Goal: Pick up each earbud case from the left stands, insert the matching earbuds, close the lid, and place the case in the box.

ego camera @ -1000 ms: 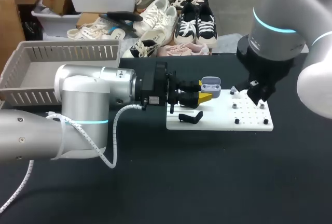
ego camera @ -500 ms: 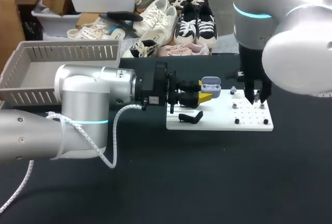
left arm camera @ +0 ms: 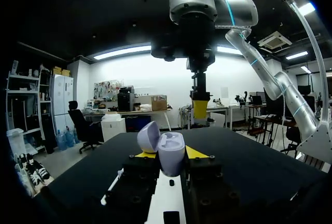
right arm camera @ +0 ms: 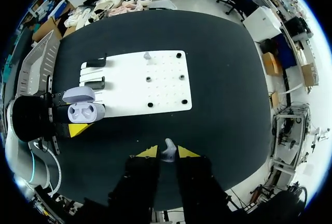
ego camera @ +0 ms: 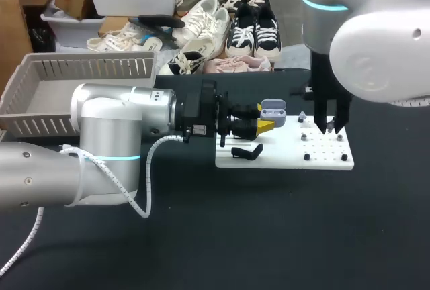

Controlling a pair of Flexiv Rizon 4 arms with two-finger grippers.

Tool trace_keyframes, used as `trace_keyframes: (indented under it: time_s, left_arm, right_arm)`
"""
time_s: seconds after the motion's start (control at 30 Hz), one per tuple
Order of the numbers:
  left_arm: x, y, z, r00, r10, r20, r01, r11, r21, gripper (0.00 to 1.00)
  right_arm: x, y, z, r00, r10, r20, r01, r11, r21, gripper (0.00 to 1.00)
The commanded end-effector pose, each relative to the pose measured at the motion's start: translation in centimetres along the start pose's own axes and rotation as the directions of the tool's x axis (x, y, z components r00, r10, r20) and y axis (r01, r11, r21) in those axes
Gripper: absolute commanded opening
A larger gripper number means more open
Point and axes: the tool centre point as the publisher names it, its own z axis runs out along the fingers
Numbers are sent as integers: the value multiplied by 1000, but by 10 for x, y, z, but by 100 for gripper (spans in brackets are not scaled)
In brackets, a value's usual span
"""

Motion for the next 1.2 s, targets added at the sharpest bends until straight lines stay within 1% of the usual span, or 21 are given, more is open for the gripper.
trace_keyframes:
  time_s: [0.03,0.07,0.1,0.17,0.2,0.23,0.27,0.33,0.37,0.8,0.83,0.93,1.0,1.1,1.2]
  left_arm:
    - [0,-1,0,1000,1,0,-1,1000,-5,0]
    - [0,-1,0,1000,1,0,-1,1000,-5,0]
    - [0,-1,0,1000,1,0,-1,1000,-5,0]
    - [0,-1,0,1000,1,0,-1,1000,-5,0]
    - [0,-1,0,1000,1,0,-1,1000,-5,0]
    - [0,-1,0,1000,1,0,-1,1000,-5,0]
    - [0,-1,0,1000,1,0,-1,1000,-5,0]
    - [0,-1,0,1000,1,0,-1,1000,-5,0]
    - [0,-1,0,1000,1,0,-1,1000,-5,0]
    - [0,-1,0,1000,1,0,-1,1000,-5,0]
    - [0,-1,0,1000,1,0,-1,1000,-5,0]
    - [0,-1,0,1000,1,0,-1,1000,-5,0]
    - [0,-1,0,1000,1,0,-1,1000,-5,0]
    - [0,-1,0,1000,1,0,-1,1000,-5,0]
    - [0,-1,0,1000,1,0,-1,1000,-5,0]
  right_arm:
    - [0,4,-6,996,87,-8,-88,995,-47,0]
    - [-2,6,-8,991,137,-14,-137,990,-40,0]
    - [-5,7,-10,982,190,3,-190,981,-31,0]
    - [-8,10,-14,960,278,-30,-279,957,-73,0]
    - [-9,11,-15,949,313,-30,-314,946,-74,0]
    - [-9,12,-17,939,343,-26,-344,935,-91,0]
    - [-9,12,-18,928,370,-45,-373,922,-100,0]
    - [-8,14,-18,917,395,-56,-399,913,-84,0]
    - [-6,15,-18,911,407,-65,-411,907,-88,0]
    - [-5,14,-18,908,412,-68,-417,905,-84,0]
    - [-6,16,-20,909,412,-64,-417,903,-102,0]
    - [-10,25,-29,916,401,-10,-399,909,-116,0]
    - [-11,31,-36,923,383,21,-379,920,-101,0]
    - [-12,40,-48,932,361,48,-355,930,-99,0]
    - [-14,49,-56,939,339,53,-333,938,-93,0]
